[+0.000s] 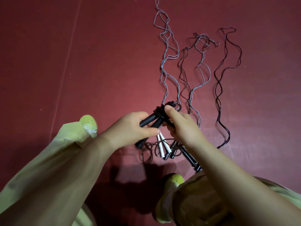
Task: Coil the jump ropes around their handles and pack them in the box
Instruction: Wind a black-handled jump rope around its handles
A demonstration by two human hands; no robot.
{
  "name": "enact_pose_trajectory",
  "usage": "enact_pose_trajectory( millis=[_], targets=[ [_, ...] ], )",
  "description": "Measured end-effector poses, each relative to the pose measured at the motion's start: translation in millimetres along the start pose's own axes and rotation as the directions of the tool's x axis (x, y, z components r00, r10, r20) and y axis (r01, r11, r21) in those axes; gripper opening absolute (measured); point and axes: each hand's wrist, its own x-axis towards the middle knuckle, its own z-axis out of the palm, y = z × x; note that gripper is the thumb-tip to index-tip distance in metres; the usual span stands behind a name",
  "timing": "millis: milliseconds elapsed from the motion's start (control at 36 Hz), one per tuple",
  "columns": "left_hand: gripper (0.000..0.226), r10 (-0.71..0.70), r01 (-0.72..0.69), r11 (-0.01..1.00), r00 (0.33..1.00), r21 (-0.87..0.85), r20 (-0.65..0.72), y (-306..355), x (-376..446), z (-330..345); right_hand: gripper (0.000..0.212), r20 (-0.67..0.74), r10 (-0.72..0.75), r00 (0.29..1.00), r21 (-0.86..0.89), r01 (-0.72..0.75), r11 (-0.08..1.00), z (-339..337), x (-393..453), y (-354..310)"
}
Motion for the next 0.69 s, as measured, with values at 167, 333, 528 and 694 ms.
enact_pose_trajectory(
  millis=[167,333,528,694],
  targets=[
    [0.07,-0.07,0.317,0.774,0.904,-0.549,0.423,10.9,-7.0,1.2,0.033,0.042,-0.067,0.997,0.152,0.06,0.986,-1.6,-1.1,-5.0],
    [0.062,-0.12,0.267,0.777,0.952,-0.569,0.282,7.4,-3.7,7.8,0.041,0.166,0.016,0.986,0.174,-0.045,0.984,-6.7,4.4,-2.8],
    [0.06,-0.141,0.153,0.92,0.988,-0.36,0.06,-6.4,6.1,15.6,0.043,0.243,0.081,0.967,0.113,-0.111,0.987,-13.6,2.4,-2.0],
    [0.055,-0.139,0.125,0.934,0.99,-0.334,-0.018,-9.4,10.5,16.5,0.055,0.053,0.041,0.998,-0.096,-0.036,0.995,-12.5,5.0,0.8]
  ],
)
